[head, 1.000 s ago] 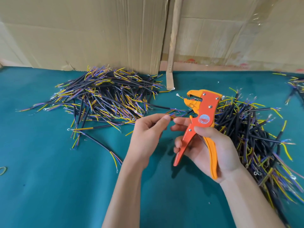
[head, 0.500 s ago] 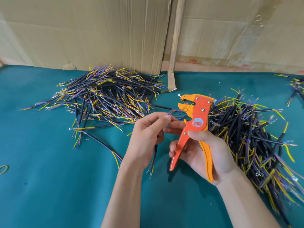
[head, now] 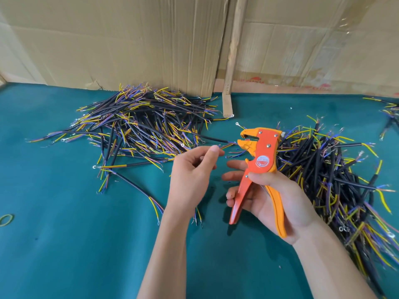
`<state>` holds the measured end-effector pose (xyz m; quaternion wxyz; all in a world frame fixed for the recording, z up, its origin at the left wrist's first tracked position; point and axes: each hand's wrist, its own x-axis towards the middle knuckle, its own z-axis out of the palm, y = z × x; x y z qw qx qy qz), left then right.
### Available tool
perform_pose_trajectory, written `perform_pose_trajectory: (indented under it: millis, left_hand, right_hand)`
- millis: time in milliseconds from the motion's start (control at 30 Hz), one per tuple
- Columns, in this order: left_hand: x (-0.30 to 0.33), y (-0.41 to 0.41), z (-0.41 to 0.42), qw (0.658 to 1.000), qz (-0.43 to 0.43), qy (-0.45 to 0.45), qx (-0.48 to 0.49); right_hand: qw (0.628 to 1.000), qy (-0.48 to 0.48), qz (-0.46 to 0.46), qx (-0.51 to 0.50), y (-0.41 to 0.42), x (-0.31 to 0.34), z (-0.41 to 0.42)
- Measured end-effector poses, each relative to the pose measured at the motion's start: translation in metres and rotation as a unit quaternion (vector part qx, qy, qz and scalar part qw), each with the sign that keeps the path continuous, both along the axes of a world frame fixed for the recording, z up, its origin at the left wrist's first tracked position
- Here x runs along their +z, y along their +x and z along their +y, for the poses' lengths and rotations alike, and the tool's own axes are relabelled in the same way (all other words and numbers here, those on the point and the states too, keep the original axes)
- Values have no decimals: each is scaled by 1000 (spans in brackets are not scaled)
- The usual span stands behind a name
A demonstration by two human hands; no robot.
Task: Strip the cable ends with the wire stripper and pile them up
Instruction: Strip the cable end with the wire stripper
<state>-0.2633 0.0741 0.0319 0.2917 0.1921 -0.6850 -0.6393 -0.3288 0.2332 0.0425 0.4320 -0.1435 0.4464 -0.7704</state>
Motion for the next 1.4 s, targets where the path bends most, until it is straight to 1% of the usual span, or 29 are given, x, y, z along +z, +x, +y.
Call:
perform_pose_trajectory:
  millis: [67,133,367,667,833,933,1167,1400]
  left_hand:
    - [1,0,0,1000,8,-10,25]
    - [1,0,0,999,13,-3,29]
    - [3,0,-1,999,13,46,14]
    - [3,3,-4,998,19,44,-40]
    - [7,0,-2,995,53,78,-39]
    - [7,-1,-2,993,61,95,-46]
    - [5,-1,-1,996,39,82,-22]
    - [6,-1,4,997,15,78,-13]
  right_hand:
    - [1000,3,5,3,2,1,-1]
    - [1000,6,7,6,3,2,-1]
    - [1000,20,6,24,4,0,-3]
    - [998,51,2,41,7,0,-5]
    - [995,68,0,77,9,0,-5]
    - [994,69,0,82,9,-1,-6]
    - [996,61,1,70,8,-1,-4]
    - [995,51,8,87,8,-2,-3]
